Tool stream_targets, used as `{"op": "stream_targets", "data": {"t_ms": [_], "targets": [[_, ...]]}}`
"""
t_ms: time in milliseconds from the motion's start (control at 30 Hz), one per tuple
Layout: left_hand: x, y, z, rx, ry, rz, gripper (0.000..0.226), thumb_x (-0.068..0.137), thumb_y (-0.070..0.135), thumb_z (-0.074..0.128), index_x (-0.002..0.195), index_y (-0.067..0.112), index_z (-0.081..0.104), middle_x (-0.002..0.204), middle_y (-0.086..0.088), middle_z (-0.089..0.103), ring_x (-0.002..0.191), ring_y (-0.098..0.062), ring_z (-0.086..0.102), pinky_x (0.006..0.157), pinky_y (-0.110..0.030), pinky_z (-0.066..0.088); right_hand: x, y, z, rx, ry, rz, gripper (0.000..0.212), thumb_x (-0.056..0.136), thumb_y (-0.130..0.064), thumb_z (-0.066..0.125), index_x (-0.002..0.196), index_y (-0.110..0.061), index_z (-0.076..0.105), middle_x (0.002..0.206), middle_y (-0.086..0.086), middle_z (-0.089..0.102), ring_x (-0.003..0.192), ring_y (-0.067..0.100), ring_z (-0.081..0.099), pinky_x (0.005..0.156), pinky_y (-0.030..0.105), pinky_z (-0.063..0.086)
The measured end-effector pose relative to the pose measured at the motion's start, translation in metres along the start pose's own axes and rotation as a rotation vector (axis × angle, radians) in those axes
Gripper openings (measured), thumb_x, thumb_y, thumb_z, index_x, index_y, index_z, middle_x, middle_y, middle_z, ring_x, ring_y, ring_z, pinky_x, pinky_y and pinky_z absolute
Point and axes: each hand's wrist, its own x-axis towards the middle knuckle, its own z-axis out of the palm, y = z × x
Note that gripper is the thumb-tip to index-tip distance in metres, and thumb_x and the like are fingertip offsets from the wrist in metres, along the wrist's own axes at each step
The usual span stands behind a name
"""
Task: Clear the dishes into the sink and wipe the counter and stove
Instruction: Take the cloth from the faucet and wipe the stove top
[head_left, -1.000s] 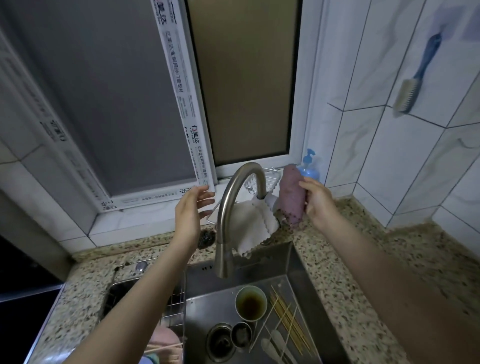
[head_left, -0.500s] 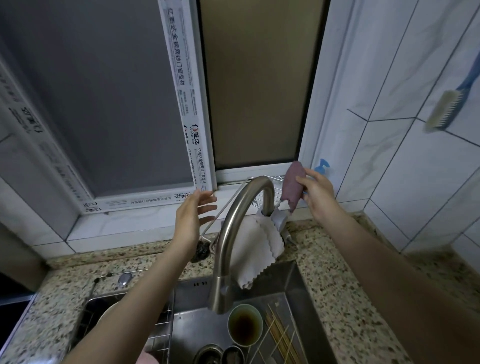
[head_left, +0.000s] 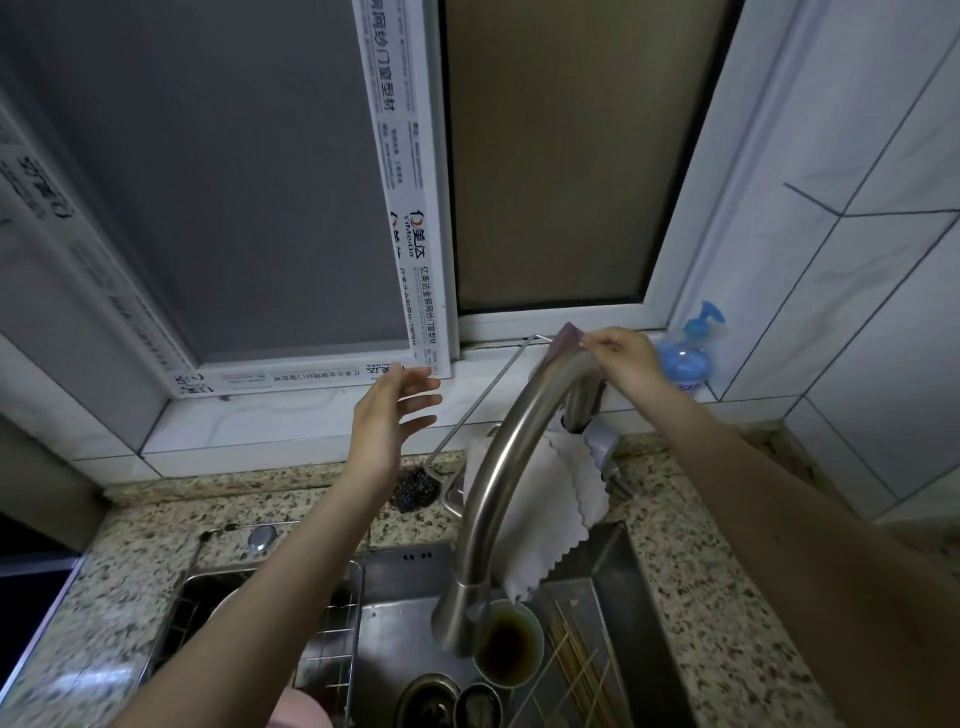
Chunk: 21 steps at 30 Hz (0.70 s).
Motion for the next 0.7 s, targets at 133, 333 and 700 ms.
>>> {"op": "stream_targets", "data": {"t_ms": [133, 333, 700], "targets": [[0.002, -0.003, 0.000, 0.014, 0.002, -0.025, 0.040, 0.100, 0.033, 0.032, 0.092, 0.012, 0.065, 0.095, -0.005, 0.068, 0.090, -0.022, 0.065, 0.085, -0.038, 0.051, -0.009, 0.003, -0.003, -0.016, -0.006, -0.021, 0.015, 0.087, -0.013, 0.058, 0.093, -0.015, 0.071, 0.099, 0.002, 0.067, 0.101, 0.022, 0.061, 0.097, 0.037, 0.046], [-0.002, -0.004, 0.009, 0.034, -0.024, -0.042, 0.041, 0.101, 0.034, 0.031, 0.095, 0.012, 0.065, 0.094, -0.004, 0.069, 0.089, -0.020, 0.065, 0.085, -0.039, 0.051, -0.022, 0.004, -0.008, -0.003, -0.092, -0.029, 0.020, 0.090, -0.020, 0.052, 0.076, -0.026, 0.064, 0.092, -0.001, 0.064, 0.093, 0.019, 0.056, 0.086, 0.033, 0.041], [-0.039, 0.010, 0.016, 0.083, -0.043, 0.030, 0.040, 0.100, 0.033, 0.030, 0.093, 0.018, 0.067, 0.094, -0.001, 0.070, 0.094, -0.022, 0.064, 0.087, -0.039, 0.049, -0.052, -0.003, -0.035, 0.200, -0.104, 0.031, 0.023, 0.096, -0.030, 0.046, 0.081, -0.030, 0.063, 0.098, -0.005, 0.065, 0.089, 0.008, 0.061, 0.075, 0.022, 0.041]]}}
